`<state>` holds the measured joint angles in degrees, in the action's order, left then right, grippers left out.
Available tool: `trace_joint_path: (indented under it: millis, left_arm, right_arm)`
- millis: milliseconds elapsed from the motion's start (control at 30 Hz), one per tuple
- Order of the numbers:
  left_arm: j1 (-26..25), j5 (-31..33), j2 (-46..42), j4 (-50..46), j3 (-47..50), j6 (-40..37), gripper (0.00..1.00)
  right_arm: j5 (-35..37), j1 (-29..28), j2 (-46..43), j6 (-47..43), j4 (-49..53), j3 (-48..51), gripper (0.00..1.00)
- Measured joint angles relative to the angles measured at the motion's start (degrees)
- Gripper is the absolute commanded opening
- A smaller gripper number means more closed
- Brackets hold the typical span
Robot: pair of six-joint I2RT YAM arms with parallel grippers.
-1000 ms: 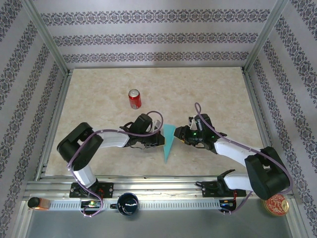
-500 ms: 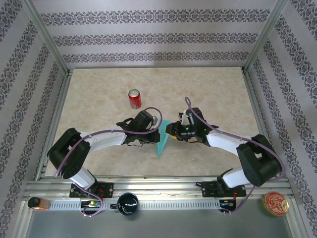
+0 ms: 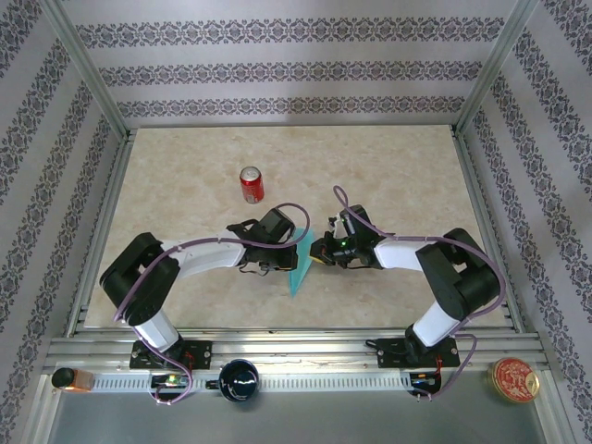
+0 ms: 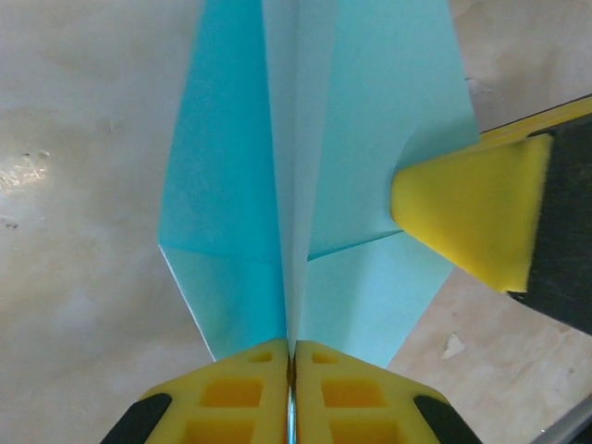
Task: Fold a paper plane with a square sheet of paper (pick it up from the middle)
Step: Turn over the paper at the center of the table.
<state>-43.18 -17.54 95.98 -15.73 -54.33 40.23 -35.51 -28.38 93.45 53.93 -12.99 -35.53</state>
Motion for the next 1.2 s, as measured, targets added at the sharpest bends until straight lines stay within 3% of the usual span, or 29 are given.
trace_joint_path:
  millis: [167,400,1200]
  left_arm:
    - [0.00,0.00,1.75,-1.20,-1.20,-0.26,0.19]
    - [0.00,-0.61,1.84,-1.51,-1.70,-0.39,0.20]
    - [-0.35,-1.92,6.32,-2.78,-4.90,-0.83,0.18]
  right_arm:
    - [0.02,0.00,0.96,-0.33,-0.74,0.02,0.09]
    - [0.04,0.00,1.66,-0.33,-1.73,0.33,0.11]
    - [0.07,0.00,1.86,-0.31,-2.32,1.31,0.16]
